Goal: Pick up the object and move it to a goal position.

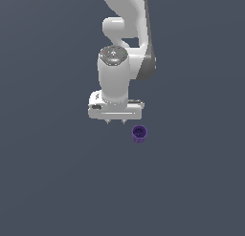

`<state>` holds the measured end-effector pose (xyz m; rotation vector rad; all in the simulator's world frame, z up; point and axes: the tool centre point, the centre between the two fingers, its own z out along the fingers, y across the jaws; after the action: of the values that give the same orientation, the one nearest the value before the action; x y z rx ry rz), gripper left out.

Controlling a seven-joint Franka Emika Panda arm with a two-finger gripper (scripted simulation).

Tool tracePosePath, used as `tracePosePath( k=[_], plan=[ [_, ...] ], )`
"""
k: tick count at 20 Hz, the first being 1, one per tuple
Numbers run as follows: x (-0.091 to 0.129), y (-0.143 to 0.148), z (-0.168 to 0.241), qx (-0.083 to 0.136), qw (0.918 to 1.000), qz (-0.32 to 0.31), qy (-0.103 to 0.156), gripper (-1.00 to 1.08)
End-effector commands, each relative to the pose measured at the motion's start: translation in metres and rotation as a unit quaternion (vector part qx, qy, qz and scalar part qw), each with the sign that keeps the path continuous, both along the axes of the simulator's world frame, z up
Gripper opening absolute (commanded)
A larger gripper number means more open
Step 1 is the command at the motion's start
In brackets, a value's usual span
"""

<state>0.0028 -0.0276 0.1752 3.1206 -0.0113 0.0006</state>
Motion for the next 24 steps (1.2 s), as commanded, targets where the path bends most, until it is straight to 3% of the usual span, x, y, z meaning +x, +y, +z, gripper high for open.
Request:
tracePosePath(
  k=[1,14,24],
  plan=[
    [0.000,0.000,-0.001,0.001,1.0000,0.002,0.000,0.28],
    [0.002,0.017,-0.019,0.038,0.9977,0.055,-0.015,0.28],
    [0.003,0.041,-0.045,0.089,0.9859,0.133,-0.050,0.28]
  ],
)
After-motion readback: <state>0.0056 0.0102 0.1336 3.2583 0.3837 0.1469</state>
